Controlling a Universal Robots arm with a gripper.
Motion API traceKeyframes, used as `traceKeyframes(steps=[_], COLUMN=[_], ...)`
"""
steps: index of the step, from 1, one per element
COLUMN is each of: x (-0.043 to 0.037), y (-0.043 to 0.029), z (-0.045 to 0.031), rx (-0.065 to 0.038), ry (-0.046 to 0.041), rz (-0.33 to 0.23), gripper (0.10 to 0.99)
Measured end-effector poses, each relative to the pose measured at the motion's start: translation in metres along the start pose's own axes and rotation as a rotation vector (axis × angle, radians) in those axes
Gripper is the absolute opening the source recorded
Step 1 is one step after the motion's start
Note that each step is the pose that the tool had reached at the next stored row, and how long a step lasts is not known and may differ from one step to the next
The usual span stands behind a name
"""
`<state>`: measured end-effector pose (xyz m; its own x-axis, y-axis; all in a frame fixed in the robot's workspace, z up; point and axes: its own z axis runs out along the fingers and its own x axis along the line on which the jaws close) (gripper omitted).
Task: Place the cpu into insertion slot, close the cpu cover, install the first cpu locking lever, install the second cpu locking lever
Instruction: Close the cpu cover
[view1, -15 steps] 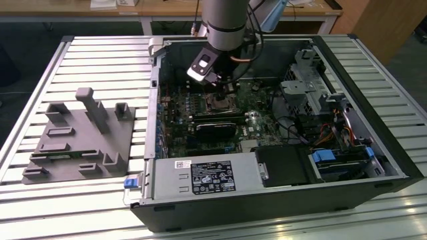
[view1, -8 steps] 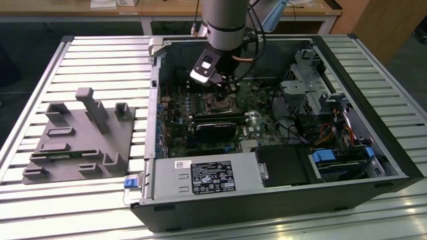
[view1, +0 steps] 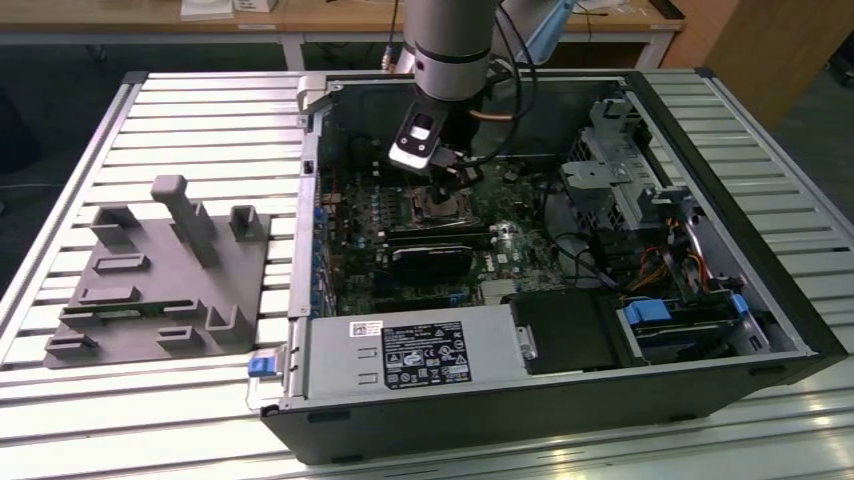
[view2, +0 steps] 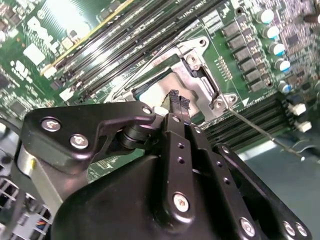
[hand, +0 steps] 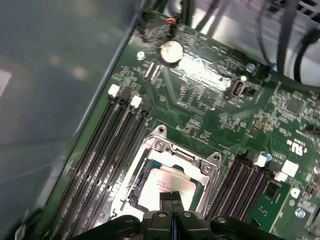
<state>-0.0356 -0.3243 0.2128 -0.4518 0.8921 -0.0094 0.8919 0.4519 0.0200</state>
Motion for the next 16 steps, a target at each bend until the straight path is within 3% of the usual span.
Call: traceKeyframes(steps=[16], x=[0.0002], y=[-0.0003], z=[0.0001], rx=[0.000], ry=[0.0000], rz=[-0.250], gripper=[0.106])
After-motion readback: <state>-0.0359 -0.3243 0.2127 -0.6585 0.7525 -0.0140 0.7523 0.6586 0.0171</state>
